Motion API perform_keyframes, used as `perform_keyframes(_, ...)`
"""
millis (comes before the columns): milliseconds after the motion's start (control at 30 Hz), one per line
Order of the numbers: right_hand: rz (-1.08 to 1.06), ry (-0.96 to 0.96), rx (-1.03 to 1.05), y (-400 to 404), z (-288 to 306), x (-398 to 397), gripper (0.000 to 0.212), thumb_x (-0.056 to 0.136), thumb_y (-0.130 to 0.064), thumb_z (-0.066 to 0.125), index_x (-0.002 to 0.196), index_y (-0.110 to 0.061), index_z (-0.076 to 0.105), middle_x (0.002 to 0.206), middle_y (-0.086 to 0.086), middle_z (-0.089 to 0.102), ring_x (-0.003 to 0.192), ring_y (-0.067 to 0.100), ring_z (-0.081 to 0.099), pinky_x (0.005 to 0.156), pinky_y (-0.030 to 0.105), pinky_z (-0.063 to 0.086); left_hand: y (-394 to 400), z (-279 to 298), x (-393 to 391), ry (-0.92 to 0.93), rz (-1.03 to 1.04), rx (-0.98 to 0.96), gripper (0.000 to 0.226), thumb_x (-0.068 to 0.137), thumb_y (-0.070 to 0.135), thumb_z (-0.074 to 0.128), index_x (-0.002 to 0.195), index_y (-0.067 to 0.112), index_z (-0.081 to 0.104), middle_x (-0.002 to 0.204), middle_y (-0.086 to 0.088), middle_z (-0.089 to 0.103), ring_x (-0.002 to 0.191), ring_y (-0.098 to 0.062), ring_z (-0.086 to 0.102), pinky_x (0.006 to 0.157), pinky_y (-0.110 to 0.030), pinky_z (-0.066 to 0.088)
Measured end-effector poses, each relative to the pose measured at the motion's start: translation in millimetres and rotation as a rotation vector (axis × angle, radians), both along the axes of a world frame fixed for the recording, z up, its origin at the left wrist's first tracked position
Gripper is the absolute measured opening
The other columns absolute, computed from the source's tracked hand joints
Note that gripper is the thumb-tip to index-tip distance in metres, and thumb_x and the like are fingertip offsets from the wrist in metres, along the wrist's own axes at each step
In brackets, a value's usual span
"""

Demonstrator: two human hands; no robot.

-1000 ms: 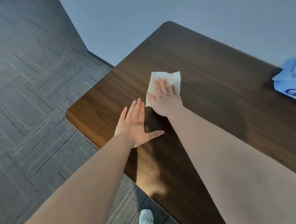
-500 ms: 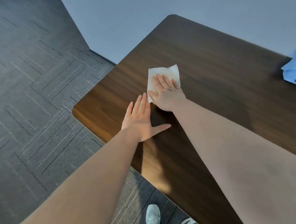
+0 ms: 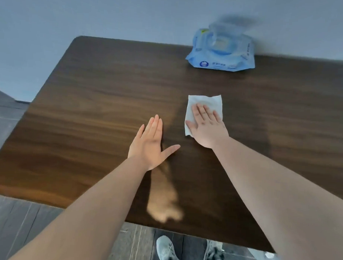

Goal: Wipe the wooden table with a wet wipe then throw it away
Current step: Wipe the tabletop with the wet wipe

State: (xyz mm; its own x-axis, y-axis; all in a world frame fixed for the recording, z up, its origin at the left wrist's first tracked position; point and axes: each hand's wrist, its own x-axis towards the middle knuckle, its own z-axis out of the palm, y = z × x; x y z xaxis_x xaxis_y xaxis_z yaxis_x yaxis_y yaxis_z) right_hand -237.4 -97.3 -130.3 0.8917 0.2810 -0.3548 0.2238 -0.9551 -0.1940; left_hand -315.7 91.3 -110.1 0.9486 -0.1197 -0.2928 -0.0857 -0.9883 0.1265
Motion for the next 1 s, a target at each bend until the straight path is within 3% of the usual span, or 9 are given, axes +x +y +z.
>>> perform_keyframes(400, -0.484, -0.036, -0.061, -282.5, -1.8, -36.9, 0.063, 0.097, -0.052, 0.009, 0.150, -0.022, -0.007, 0.160, -0.005, -0.010, 0.146, 0.012, -0.010, 0.119, 0.037, -0.006, -256.7, -2.9, 42.3, 0.018, -0.434, -0.019, 0.099, 0.080, 0.079, 0.012, 0.150, 0.013, -0.007, 0.159, 0.000, -0.013, 0.145, -0.013, -0.013, 0.116, -0.032, -0.005)
perform_keyframes(633, -0.664, -0.020, -0.097, -399.9, -1.9, -62.1, 0.063, 0.097, -0.052, 0.007, 0.150, -0.022, -0.010, 0.160, -0.003, -0.011, 0.146, 0.014, -0.011, 0.119, 0.038, -0.006, -375.0, -5.4, 51.4, 0.019, -0.592, -0.012, 0.105, 0.076, 0.083, 0.015, 0.149, 0.012, -0.013, 0.158, 0.001, -0.018, 0.144, -0.012, -0.017, 0.116, -0.032, -0.006)
perform_keyframes(767, -0.755, -0.018, -0.106, -445.1, -2.2, -68.9, 0.064, 0.097, -0.053, 0.006, 0.150, -0.022, -0.010, 0.160, -0.002, -0.010, 0.147, 0.014, -0.010, 0.119, 0.038, -0.007, -416.2, -10.8, 54.0, 0.053, -0.652, 0.025, 0.106, 0.074, 0.083, 0.012, 0.148, 0.012, -0.015, 0.158, -0.001, -0.020, 0.144, -0.014, -0.019, 0.118, -0.036, -0.006)
perform_keyframes(1000, -0.801, 0.007, -0.128, -465.8, -3.2, -71.4, 0.063, 0.097, -0.051, 0.005, 0.150, -0.022, -0.012, 0.160, -0.001, -0.011, 0.146, 0.016, -0.012, 0.118, 0.039, -0.008, -421.8, -15.8, 49.0, 0.045, -0.638, 0.054, 0.106, 0.071, 0.084, 0.004, 0.147, 0.013, -0.016, 0.158, -0.001, -0.020, 0.144, -0.015, -0.019, 0.118, -0.038, -0.008)
